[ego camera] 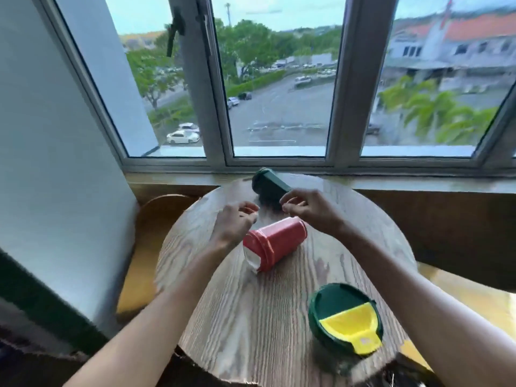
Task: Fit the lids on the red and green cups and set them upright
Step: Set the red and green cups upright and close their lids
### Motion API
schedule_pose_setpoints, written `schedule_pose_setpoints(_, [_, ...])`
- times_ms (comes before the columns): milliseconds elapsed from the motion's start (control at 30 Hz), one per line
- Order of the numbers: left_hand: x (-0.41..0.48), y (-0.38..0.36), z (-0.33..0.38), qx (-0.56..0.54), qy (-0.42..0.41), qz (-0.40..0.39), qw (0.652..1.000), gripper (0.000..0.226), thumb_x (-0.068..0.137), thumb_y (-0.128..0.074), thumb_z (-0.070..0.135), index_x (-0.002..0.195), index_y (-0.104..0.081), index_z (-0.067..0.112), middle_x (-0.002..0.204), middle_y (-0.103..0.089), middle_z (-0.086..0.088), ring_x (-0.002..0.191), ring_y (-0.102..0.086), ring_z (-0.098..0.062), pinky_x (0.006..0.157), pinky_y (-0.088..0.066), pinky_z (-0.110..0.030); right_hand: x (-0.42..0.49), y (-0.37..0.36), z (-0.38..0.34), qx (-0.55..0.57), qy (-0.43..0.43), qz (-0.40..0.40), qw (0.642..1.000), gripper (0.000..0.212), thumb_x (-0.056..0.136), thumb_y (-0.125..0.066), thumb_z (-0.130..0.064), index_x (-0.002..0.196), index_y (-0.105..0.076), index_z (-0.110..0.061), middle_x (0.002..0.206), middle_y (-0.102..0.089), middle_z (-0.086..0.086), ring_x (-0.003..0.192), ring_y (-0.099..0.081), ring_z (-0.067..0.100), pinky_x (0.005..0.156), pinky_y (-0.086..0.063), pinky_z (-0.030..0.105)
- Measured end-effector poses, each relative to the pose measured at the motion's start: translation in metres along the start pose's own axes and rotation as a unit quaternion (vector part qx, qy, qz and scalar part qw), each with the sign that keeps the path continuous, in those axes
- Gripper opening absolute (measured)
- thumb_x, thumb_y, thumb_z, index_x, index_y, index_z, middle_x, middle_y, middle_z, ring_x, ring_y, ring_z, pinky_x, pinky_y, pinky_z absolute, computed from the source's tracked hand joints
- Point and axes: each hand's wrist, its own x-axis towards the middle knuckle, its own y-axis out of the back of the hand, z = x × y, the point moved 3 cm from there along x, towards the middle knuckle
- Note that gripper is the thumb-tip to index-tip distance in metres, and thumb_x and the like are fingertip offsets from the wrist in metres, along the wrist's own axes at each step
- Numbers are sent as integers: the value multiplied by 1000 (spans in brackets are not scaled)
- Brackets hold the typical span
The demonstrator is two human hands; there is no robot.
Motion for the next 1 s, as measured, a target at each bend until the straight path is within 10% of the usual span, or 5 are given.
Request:
schedule_pose_setpoints(67, [2, -5, 4, -3, -25, -20, 999, 21, 87, -65, 16, 106, -72, 11, 103, -72, -6, 92, -66, -16, 81, -55, -29, -16, 10, 1, -8, -26, 18, 999, 11, 86, -69, -10, 97, -71, -14, 85, -69, 3, 73, -65, 12, 73, -53, 29])
schedule_pose_setpoints(200, [-3, -16, 10, -11, -48, -57, 997, 20, 85, -66, 15, 104, -71, 11, 102, -73, -8, 94, -67, -19, 87, -56, -38, -51, 35, -3, -30, -69, 36, 997, 15, 92, -64, -15, 104, -71, -10, 85, -68, 0, 77, -64, 15, 64, -46, 5])
schedule_pose_setpoints(333, [-14, -18, 8, 5, -55, -59, 997, 28, 85, -68, 23, 111, -69, 13, 106, -68, -6, 97, -62, -20, 85, -51, -34, -73, 51, 7, -68, -94, 66, 991, 17, 77, -62, -54, 92, -69, -50, 82, -74, -18, 80, -71, 2, 82, -59, 41])
schedule_pose_setpoints(800, [-18, -30, -33, 43, -107, -176, 978, 87, 46, -66, 85, 119, -45, 43, 117, -61, -4, 100, -64, -21, 85, -56, -44, -162, 24, -66, -76, -167, 79, 980, 38, 71, -71, -58, 90, -71, -25, 98, -67, -11, 95, -64, 4, 84, -54, 36])
schedule_pose_setpoints(1000, [-24, -36, -41, 6, -95, -162, 982, 90, 59, -84, 53, 129, -35, 24, 121, -51, -11, 106, -55, -28, 83, -51, -39, -196, 0, -72, -88, -273, 43, 957, 55, 65, -78, -62, 108, -53, -39, 120, -52, -11, 112, -51, 13, 89, -46, 28])
